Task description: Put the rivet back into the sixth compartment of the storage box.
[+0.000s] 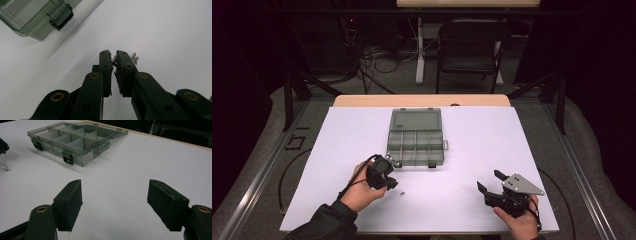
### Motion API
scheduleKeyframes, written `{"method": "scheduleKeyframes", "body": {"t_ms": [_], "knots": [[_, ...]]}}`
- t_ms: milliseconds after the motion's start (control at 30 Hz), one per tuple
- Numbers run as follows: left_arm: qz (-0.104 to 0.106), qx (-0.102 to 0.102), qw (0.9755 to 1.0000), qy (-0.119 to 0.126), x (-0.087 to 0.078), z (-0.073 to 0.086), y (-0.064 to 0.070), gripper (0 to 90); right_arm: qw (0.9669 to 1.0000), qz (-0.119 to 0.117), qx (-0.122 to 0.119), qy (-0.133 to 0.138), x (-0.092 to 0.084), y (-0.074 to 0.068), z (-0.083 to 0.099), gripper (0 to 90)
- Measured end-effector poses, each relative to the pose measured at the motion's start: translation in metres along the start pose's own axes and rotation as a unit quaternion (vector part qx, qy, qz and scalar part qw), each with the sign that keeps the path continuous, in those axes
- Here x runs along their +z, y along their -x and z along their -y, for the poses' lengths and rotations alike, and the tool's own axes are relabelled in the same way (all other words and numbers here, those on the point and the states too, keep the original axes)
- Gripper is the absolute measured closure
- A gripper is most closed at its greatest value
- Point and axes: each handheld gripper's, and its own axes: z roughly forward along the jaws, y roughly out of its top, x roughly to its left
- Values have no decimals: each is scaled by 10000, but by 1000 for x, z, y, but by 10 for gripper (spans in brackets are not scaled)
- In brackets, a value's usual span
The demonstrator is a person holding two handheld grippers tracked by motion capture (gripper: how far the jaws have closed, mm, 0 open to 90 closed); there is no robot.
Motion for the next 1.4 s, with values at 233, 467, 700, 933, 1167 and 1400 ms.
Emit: {"method": "scheduleKeyframes", "body": {"t_ms": [233, 467, 700, 933, 1167, 1400], "knots": [[-44, -36, 9999, 127, -9, -3, -2, 834, 10000, 1, -4, 7, 0, 0, 0, 277], [-54, -52, 9999, 154, -12, -3, -4, 834, 10000, 2, -7, 11, 0, 0, 0, 277], [-49, -66, 9998, 188, -15, -5, -4, 834, 10000, 5, -9, 8, 0, 0, 0, 277], [-46, -63, 9995, 311, -24, -12, -6, 834, 10000, 0, -14, 4, 0, 0, 0, 278], [-101, -109, 9986, 500, -36, -23, -9, 834, 10000, -1, -9, 4, 0, 0, 0, 277], [-136, -255, 9975, 637, -40, -33, -13, 834, 10000, 1, -8, 12, 0, 0, 0, 277]]}}
